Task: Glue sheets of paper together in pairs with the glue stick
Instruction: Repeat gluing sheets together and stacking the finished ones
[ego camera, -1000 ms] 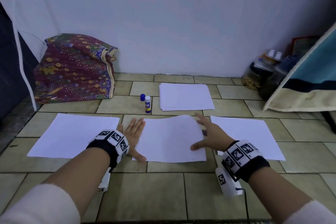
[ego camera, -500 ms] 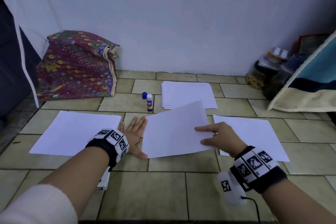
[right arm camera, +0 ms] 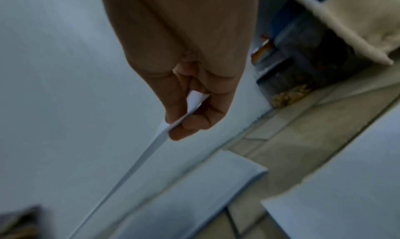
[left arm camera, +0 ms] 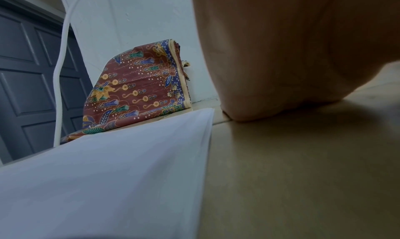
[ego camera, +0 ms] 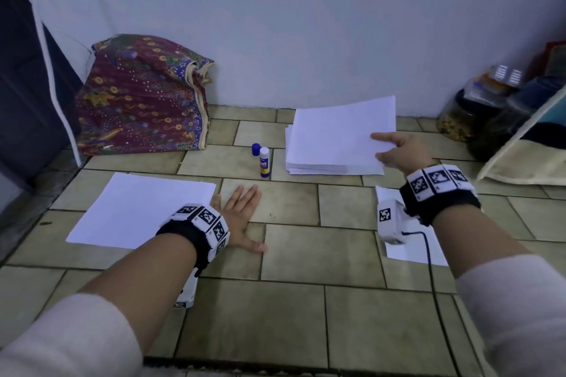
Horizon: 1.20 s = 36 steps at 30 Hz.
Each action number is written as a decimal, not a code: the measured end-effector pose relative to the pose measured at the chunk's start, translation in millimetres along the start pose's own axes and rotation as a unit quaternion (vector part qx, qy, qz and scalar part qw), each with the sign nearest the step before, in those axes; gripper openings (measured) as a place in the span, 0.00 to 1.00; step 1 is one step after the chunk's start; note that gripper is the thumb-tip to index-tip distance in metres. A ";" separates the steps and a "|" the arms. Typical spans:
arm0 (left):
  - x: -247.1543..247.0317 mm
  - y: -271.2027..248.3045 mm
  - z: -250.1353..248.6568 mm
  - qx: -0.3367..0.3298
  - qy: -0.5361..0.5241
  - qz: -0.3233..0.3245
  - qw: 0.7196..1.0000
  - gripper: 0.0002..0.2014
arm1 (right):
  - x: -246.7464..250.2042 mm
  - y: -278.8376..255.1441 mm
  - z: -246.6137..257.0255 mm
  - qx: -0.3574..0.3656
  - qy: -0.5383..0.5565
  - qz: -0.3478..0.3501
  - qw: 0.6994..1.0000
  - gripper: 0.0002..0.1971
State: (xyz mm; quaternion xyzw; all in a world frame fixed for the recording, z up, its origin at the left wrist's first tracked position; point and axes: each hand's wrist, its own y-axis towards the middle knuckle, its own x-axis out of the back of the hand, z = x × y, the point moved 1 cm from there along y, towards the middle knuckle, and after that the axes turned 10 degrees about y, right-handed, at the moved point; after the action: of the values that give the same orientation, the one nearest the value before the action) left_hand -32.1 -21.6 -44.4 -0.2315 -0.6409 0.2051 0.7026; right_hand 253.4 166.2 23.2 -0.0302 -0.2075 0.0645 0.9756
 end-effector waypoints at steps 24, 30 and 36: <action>-0.8 5.2 1.4 0.003 0.031 -0.005 0.999 0.60 | -50.6 49.8 -6.3 -0.077 -0.486 0.077 0.867 0.21; -4.1 6.6 1.1 0.011 0.025 -0.015 1.000 0.60 | -40.7 23.4 20.8 -0.076 -0.430 0.202 0.877 0.39; -6.0 8.0 1.4 0.017 0.017 -0.021 1.000 0.61 | -28.1 -57.9 25.1 -0.087 -0.404 0.293 0.862 0.54</action>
State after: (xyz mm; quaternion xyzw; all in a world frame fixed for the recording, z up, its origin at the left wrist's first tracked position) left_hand -34.0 -18.5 -53.8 -0.2099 -0.6299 0.1970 0.7213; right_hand 224.3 105.8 39.8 -0.1456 -0.5696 0.3358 0.7359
